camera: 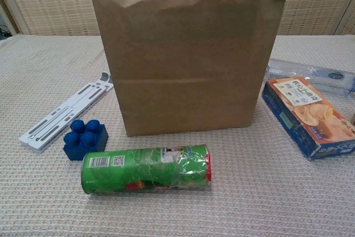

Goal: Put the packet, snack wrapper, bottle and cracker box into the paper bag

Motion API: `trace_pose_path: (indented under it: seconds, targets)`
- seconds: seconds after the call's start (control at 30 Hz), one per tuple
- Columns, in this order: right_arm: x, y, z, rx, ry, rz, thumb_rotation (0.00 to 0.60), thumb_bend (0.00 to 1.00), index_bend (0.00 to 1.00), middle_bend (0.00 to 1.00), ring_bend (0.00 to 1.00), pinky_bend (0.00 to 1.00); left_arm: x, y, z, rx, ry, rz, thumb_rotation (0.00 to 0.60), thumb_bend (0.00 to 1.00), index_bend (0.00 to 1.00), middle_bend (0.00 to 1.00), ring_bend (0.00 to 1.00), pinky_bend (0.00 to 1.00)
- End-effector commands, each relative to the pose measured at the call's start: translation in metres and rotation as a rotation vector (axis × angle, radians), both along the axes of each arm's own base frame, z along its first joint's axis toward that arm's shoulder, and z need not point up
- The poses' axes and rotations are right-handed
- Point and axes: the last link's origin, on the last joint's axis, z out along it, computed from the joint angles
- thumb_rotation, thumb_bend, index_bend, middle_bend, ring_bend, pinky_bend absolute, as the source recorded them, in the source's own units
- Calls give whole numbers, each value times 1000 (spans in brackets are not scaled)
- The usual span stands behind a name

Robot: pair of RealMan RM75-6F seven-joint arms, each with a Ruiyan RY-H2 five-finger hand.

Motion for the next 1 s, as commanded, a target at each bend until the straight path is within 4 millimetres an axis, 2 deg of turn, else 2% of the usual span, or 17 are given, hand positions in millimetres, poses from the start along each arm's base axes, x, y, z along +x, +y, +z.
trace_pose_path:
  seconds: [0.03,0.3,0.53,0.6,0.67,0.73,0.8,0.87,1.0]
  targets:
    - [-7,-13,-16,6,22,-55,600,57,0,48,12,155,0,0,0,-1,-1,-1,600,362,0,0,0,0]
    - [-23,-35,-35,4,49,-159,600,53,0,35,3,149,0,1,0,-6,-3,-1,600,363,0,0,0,0]
    - [-34,-39,-51,30,68,-214,600,52,0,36,4,149,0,1,1,-7,-5,-1,600,362,0,0,0,0]
    - [-37,-39,-54,33,88,-205,600,54,6,47,40,187,0,1,0,-7,-4,-1,600,363,0,0,0,0]
    - [-38,-41,-55,17,107,-175,600,106,105,147,178,338,0,1,1,-6,-5,0,600,363,0,0,0,0]
    - [-39,-41,-54,-6,111,-159,600,254,396,387,453,612,0,1,1,-6,-5,0,600,363,0,0,0,0]
    - [-39,-40,-51,-24,113,-144,600,324,582,526,619,738,0,1,0,-6,-5,0,600,363,0,0,0,0]
    - [-39,-41,-45,-43,109,-133,600,346,664,582,680,774,0,1,0,-6,-5,0,600,363,0,0,0,0]
    - [-35,-44,-23,-96,89,-117,600,362,696,594,685,776,0,1,0,-6,-5,0,600,363,0,0,0,0]
